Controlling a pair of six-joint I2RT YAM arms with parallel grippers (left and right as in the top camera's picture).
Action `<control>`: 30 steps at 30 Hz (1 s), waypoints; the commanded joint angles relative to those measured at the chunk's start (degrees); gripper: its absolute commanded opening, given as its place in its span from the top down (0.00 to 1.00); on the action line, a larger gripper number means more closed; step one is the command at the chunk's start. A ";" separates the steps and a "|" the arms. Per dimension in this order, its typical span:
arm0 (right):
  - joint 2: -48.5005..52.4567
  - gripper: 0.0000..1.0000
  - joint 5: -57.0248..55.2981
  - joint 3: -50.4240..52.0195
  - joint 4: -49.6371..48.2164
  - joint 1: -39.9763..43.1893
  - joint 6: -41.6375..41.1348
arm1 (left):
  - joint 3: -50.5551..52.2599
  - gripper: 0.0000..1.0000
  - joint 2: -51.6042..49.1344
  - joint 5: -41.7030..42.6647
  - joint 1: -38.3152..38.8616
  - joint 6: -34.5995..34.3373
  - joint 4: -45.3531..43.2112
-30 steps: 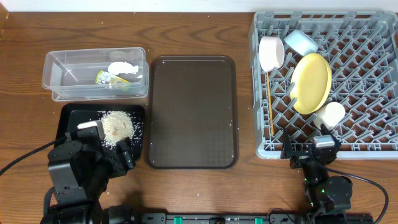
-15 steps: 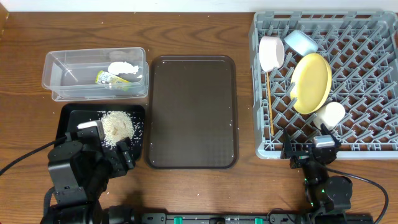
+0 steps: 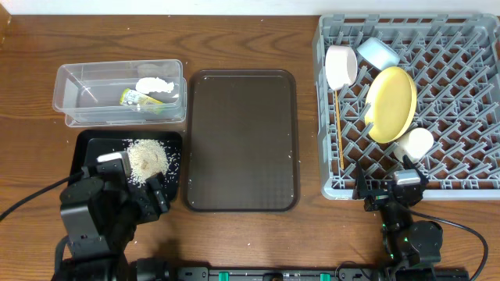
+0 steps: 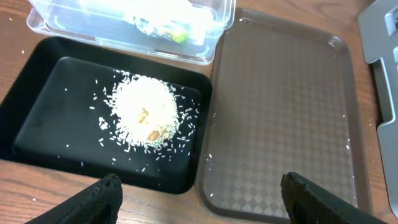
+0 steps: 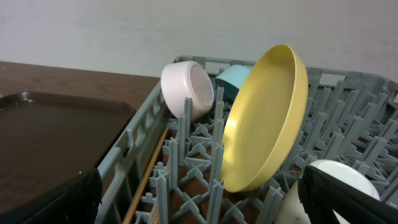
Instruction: Sort waste into correct bins and load items into the dishwasher rack
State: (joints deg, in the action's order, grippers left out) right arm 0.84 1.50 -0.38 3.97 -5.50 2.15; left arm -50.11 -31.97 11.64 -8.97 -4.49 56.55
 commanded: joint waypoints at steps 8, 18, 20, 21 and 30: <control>-0.46 0.01 0.44 0.07 0.17 -0.31 0.70 | 16.15 0.16 16.37 -4.68 2.80 -0.26 -16.57; -0.46 0.01 0.44 0.07 0.17 -0.31 0.70 | 38.97 0.16 30.93 -7.45 6.40 -0.28 -45.53; -0.46 0.01 0.44 0.07 0.17 -0.31 0.70 | 41.77 0.16 31.89 -8.50 6.97 -0.28 -49.83; -0.46 0.01 0.44 0.07 0.17 -0.31 0.70 | 42.99 0.16 31.80 -9.22 7.19 -0.31 -52.13; -0.46 0.01 0.44 0.07 0.17 -0.31 0.70 | 49.88 0.16 31.87 -11.26 7.45 -0.28 -55.71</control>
State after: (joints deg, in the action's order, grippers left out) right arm 0.84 1.52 -0.38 3.97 -5.50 2.15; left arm -1.23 -0.58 2.09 -1.76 -4.49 -1.83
